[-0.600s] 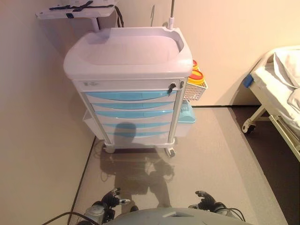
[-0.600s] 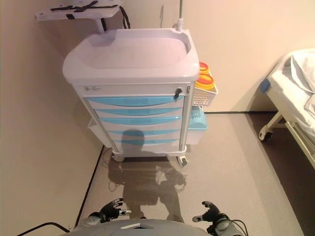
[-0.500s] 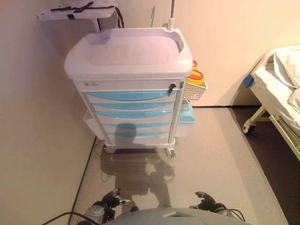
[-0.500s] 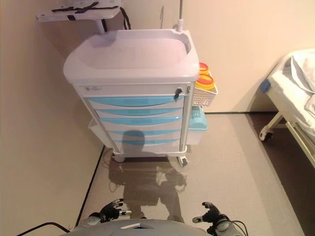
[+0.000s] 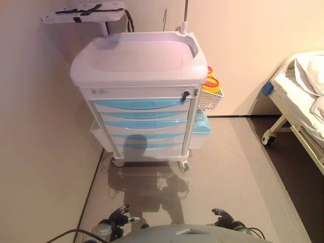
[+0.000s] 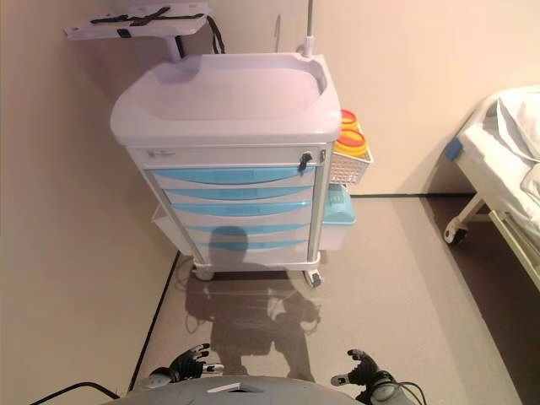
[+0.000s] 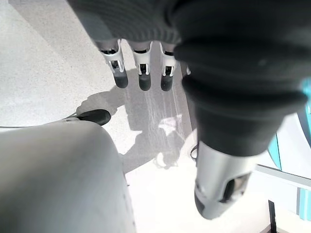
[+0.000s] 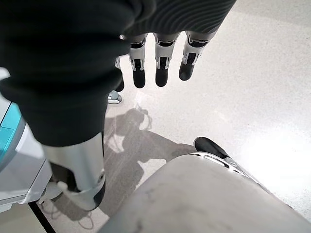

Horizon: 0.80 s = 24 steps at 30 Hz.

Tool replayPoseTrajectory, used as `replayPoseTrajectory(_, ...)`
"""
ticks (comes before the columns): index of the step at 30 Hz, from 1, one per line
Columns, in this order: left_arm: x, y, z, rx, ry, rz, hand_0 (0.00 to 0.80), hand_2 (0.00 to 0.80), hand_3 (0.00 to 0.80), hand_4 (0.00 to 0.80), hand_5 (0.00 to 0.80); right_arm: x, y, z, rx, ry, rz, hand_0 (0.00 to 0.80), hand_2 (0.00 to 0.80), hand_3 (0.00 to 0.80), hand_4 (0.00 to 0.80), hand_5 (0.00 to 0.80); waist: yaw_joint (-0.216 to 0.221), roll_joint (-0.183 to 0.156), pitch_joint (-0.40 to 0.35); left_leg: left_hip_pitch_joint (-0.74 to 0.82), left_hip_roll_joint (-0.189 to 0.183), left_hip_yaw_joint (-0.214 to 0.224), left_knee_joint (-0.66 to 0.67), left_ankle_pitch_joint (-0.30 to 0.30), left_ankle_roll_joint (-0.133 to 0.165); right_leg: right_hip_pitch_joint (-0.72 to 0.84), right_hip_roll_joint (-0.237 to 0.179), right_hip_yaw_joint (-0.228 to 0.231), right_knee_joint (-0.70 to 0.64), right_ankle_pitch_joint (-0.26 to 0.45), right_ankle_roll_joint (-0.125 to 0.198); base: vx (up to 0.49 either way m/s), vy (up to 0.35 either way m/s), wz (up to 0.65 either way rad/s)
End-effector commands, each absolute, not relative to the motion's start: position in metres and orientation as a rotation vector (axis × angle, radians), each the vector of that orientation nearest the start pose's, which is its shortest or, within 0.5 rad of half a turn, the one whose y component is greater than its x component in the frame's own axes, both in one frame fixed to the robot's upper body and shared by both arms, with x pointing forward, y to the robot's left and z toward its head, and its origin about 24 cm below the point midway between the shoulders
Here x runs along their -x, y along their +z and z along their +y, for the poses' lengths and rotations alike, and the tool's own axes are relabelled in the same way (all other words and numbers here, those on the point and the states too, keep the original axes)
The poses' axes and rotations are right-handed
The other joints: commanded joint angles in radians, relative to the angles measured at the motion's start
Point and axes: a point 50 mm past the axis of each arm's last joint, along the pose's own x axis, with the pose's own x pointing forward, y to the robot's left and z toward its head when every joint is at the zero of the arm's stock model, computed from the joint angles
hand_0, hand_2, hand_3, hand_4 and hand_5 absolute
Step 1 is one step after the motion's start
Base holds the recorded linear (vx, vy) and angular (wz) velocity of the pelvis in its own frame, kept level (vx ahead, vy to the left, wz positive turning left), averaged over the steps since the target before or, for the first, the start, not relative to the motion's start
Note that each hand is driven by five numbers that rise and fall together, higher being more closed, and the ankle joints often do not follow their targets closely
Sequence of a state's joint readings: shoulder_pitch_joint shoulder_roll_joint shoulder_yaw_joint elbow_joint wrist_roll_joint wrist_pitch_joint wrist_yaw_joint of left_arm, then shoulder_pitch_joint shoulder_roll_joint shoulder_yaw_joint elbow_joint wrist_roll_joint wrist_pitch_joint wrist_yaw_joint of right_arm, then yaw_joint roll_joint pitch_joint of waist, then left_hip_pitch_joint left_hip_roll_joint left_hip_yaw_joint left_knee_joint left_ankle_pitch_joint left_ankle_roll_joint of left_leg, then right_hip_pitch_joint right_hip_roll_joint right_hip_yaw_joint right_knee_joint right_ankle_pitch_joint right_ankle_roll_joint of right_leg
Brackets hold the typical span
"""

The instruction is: Open the drawer and pick up the medicine

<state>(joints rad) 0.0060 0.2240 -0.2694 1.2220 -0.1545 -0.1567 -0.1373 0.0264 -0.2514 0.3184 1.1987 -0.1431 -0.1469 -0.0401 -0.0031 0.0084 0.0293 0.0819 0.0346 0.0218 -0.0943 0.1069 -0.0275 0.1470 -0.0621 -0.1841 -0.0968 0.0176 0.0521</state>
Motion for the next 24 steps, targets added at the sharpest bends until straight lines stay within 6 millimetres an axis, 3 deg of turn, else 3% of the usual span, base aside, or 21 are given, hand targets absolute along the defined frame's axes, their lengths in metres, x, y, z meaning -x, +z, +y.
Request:
replayPoseTrajectory(1,-0.112,-0.159,0.206,-0.168,-0.115,1.081,0.000,0.000,0.000,0.000,0.000,-0.113,-0.157,-0.206,0.515,0.229,1.022,0.000,0.000,0.000,0.000,0.000,0.012,-0.025,0.038,0.053,-0.102,-0.015,0.007,-0.179,0.061,-0.015,0.030,0.023,0.056,-0.045,0.017,0.037,0.007,-0.01)
replayPoseTrajectory(9,-0.111,-0.159,0.213,-0.183,-0.034,1.099,0.000,0.000,0.000,0.000,0.000,-0.111,-0.156,-0.210,0.498,0.197,1.009,0.000,0.000,0.000,0.000,0.000,0.000,-0.023,0.067,0.034,-0.099,-0.005,0.007,-0.170,0.065,-0.049,0.028,0.040,0.079,-0.045,0.017,0.052,0.017,-0.01)
replayPoseTrajectory(13,-0.123,-0.155,0.216,-0.172,-0.003,1.052,0.000,0.000,0.000,0.000,0.000,-0.119,-0.153,-0.215,0.513,0.186,0.984,0.000,0.000,0.000,0.000,0.000,-0.007,-0.017,0.103,-0.004,-0.099,0.003,0.010,-0.159,0.073,-0.109,0.025,0.051,0.107,-0.044,0.012,-0.044,0.059,-0.04)
replayPoseTrajectory(18,-0.174,-0.135,0.211,-0.127,0.060,0.869,0.000,0.000,0.000,0.000,0.000,-0.155,-0.138,-0.223,0.550,0.139,0.877,0.000,0.000,0.000,0.000,0.000,-0.022,-0.003,0.225,-0.134,-0.105,0.017,0.076,-0.146,0.086,-0.263,0.015,0.071,0.178,-0.029,0.003,-0.220,0.094,-0.12)
replayPoseTrajectory(24,-0.228,-0.103,0.206,-0.073,0.107,0.657,0.000,0.000,0.000,0.000,0.000,-0.191,-0.120,-0.223,0.550,0.081,0.768,0.000,0.000,0.000,0.000,0.000,-0.034,-0.015,0.340,-0.286,-0.106,0.059,0.209,-0.151,0.094,-0.419,0.009,0.107,0.291,-0.022,0.006,-0.158,0.067,-0.17)
